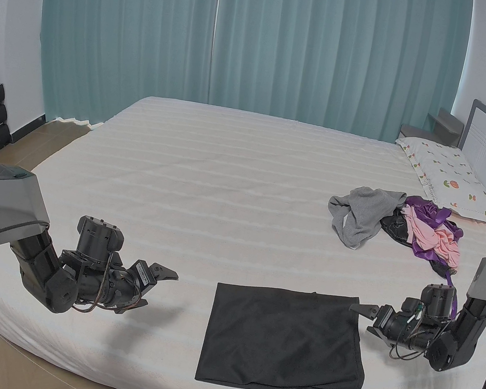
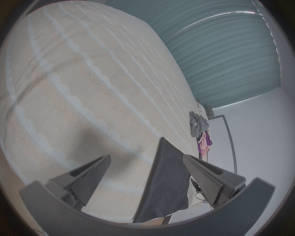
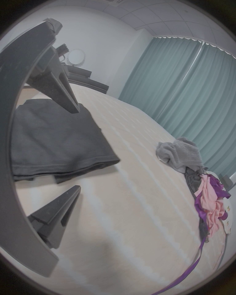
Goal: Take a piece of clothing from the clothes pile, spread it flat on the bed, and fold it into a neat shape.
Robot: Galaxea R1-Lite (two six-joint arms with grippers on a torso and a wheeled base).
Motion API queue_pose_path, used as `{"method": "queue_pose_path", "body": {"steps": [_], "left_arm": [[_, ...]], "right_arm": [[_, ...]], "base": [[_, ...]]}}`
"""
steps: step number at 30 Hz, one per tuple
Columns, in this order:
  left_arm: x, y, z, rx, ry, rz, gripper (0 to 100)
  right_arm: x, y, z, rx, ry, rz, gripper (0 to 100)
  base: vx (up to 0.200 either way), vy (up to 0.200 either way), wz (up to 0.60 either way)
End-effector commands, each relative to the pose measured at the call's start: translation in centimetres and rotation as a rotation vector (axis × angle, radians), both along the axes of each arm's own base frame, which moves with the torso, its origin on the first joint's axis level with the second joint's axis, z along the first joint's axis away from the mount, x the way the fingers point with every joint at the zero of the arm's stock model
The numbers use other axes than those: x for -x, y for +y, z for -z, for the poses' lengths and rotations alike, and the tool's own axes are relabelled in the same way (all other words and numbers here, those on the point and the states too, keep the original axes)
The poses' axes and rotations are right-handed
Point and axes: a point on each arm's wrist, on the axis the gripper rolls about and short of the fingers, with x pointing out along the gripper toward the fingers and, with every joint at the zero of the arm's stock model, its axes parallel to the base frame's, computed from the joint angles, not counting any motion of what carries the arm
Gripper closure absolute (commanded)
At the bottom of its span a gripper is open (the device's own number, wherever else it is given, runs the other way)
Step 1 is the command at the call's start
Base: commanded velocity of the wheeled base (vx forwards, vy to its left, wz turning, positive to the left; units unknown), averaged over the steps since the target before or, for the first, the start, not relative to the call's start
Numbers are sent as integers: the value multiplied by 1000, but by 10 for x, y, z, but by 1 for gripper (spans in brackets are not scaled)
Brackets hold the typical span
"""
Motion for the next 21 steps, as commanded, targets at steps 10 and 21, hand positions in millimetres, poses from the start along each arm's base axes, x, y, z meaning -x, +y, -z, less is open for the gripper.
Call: {"method": "queue_pose_path", "body": {"steps": [10, 21], "left_arm": [[1, -1, 2, -5, 6, 1, 0], [1, -1, 2, -10, 5, 7, 0]], "right_arm": [[70, 6, -5, 54, 76, -131, 0], [67, 7, 6, 72, 95, -150, 100]], "base": [[-140, 0, 0], [0, 0, 0]]}}
